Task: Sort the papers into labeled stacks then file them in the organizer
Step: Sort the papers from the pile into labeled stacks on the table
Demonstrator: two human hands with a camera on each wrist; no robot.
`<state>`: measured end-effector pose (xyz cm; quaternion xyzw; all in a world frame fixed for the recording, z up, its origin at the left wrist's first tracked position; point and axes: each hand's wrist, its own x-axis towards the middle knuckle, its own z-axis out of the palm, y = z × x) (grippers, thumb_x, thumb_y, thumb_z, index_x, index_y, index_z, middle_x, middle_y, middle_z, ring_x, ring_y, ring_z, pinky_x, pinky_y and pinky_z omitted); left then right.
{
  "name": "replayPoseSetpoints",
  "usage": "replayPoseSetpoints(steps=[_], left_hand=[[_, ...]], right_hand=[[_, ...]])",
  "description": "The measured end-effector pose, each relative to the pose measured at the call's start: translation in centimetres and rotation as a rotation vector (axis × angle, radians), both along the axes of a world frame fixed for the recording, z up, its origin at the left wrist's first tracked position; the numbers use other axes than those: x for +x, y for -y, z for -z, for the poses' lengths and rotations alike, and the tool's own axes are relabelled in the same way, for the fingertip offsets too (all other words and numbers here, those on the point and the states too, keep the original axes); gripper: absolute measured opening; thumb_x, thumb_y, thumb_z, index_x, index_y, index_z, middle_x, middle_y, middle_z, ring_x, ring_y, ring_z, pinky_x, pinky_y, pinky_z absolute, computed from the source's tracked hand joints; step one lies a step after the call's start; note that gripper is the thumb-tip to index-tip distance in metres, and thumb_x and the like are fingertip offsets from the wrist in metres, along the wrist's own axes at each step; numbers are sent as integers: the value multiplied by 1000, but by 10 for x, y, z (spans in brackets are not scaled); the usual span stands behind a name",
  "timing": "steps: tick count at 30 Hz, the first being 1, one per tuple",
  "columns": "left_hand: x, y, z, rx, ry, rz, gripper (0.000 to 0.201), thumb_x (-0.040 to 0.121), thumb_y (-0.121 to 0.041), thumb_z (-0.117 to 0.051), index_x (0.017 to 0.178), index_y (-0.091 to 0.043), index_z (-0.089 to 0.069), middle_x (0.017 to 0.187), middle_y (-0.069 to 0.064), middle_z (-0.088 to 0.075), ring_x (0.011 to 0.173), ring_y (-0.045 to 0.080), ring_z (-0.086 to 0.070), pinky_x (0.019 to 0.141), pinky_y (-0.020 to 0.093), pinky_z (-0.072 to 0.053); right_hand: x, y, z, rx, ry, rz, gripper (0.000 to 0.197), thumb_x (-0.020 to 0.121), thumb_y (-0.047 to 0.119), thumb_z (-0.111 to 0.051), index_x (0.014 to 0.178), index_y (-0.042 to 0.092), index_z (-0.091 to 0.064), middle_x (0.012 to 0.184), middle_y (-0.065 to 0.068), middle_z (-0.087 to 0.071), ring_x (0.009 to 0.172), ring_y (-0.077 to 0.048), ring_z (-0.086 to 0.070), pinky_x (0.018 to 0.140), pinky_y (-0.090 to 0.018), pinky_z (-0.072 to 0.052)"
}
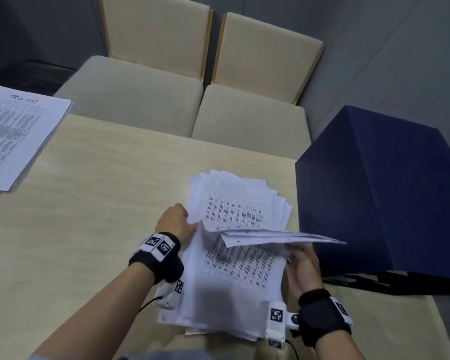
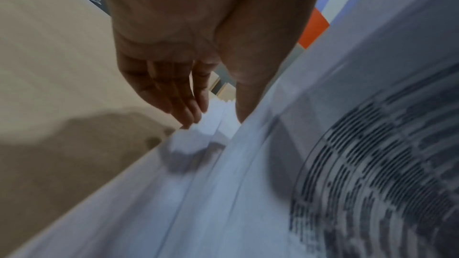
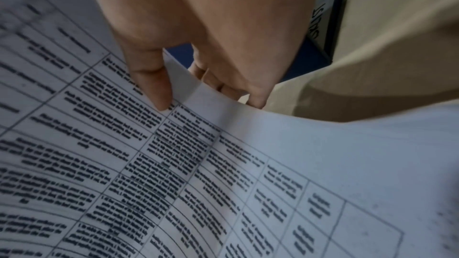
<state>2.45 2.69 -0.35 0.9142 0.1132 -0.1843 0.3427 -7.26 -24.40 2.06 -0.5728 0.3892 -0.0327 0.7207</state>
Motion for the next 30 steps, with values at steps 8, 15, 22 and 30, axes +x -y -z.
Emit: replayPoseSetpoints(steps=[8, 15, 22, 30], left_hand=[[7, 5, 2, 154, 38, 81, 35, 86, -25, -65, 59, -13, -47, 61, 5, -53, 58, 26, -51, 50, 25, -34], [9, -20, -30, 425, 329, 188, 21, 94, -15, -48, 89, -15, -68, 73, 7, -64, 63, 28, -53, 56, 32, -40], [-3, -17, -39, -770, -99, 183, 21, 72, 0, -56, 65, -12, -71, 62, 3, -58, 58, 14, -50, 63, 27, -41], [-1, -6, 14, 48, 24, -10, 43, 73, -43, -77, 99, -15, -55, 98, 2, -56, 88, 23, -57, 73, 30, -43]], right_hand=[[-2, 2, 0, 88, 15, 33, 22, 89, -9, -49, 90, 8, -64, 86, -6, -70, 89, -20, -63, 78, -29, -46], [2, 2, -1, 109, 25, 49, 27, 86, -11, -42, 82, 7, -61, 69, -3, -66, 75, -19, -60, 71, -27, -45], [15, -7, 0, 38, 73, 13, 26, 83, -18, -45, 79, 3, -61, 84, -9, -61, 91, -24, -53, 80, -28, -44], [1, 4, 3, 43, 106, -23, 34, 82, -16, -42, 95, 8, -61, 85, -9, -62, 89, -25, -53, 86, -35, -40]])
